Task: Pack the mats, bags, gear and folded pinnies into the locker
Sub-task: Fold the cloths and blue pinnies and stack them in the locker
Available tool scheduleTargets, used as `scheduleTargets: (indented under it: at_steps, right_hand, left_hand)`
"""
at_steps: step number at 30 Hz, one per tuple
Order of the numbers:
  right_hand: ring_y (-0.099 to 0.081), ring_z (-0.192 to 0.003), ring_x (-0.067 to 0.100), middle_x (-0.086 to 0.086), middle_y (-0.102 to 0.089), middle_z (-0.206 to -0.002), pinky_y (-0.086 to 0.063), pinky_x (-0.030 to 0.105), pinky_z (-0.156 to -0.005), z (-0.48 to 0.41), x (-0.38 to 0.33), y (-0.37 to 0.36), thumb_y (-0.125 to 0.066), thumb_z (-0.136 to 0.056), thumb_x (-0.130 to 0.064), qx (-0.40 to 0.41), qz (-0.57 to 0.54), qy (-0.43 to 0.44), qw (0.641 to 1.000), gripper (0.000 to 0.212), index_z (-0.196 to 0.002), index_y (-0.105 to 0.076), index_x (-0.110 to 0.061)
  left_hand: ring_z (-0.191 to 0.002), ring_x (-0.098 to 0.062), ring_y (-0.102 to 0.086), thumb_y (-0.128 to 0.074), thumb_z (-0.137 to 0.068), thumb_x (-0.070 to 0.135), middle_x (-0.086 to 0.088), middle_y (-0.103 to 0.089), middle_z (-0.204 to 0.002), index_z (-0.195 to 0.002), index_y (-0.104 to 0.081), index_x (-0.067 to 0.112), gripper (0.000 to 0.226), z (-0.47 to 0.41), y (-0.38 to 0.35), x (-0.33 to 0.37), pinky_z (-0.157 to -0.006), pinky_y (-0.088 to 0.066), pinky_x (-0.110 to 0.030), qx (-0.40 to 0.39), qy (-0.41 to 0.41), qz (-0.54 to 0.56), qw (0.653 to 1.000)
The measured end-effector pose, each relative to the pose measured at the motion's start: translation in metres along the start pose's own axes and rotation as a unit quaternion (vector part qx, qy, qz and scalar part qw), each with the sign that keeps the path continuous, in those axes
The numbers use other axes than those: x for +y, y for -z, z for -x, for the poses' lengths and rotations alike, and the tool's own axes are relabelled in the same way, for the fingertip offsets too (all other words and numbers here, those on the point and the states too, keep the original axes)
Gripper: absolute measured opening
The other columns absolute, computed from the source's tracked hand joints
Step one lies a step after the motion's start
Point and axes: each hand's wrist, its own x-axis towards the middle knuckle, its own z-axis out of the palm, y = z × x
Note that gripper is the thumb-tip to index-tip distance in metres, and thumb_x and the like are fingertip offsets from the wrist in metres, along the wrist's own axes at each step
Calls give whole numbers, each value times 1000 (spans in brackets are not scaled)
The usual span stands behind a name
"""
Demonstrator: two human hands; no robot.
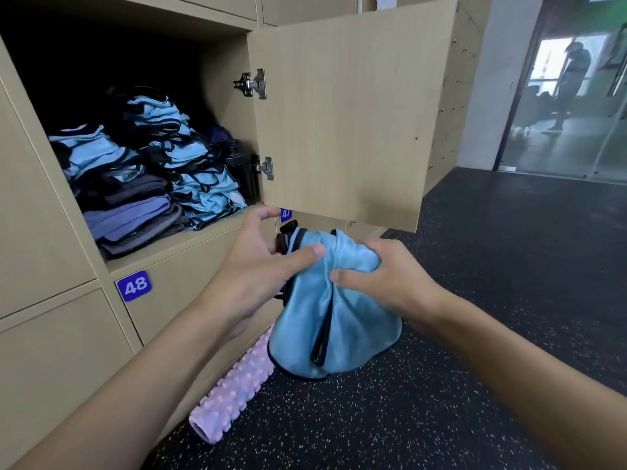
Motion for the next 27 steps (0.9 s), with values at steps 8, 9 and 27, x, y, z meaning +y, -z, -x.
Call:
scheduleTargets:
  at_steps: [8, 9, 27]
  right_hand:
    - [-73, -76, 18, 7, -75, -93, -58, 29, -60, 4, -12, 5, -77, -80, -3, 9, -190, -43, 981, 31, -107, -64, -10]
    - [-73, -75, 14, 3, -73, -95, -57, 25, -59, 5, -14, 3, -78, -80, -5, 20, -202, -45, 978, 37, -112, -61, -13]
    - [-71, -82, 4, -10, -74, -90, -56, 17, -67, 6, -15, -1, -82, -71, 4, -70, -34, 22, 997, 68, -114, -48, -36]
  left_hand:
    - [-124, 5, -54, -95, -60, 38, 24, -55, -137, -154, -18, 41, 121, -4, 19, -14, -108, -45, -27, -166, -15, -130, 978]
    - [-122, 5, -56, -95, -61, 28, 23, -55, -136, -154, -19, 39, 121, -4, 17, -16, -105, -47, -26, -145, -26, -123, 981]
    - [-104, -6, -69, -83, -72, 8, 11, -64, -122, -149, -29, 41, 100, -1, 17, -4, -76, -57, -21, -74, -27, 10, 997]
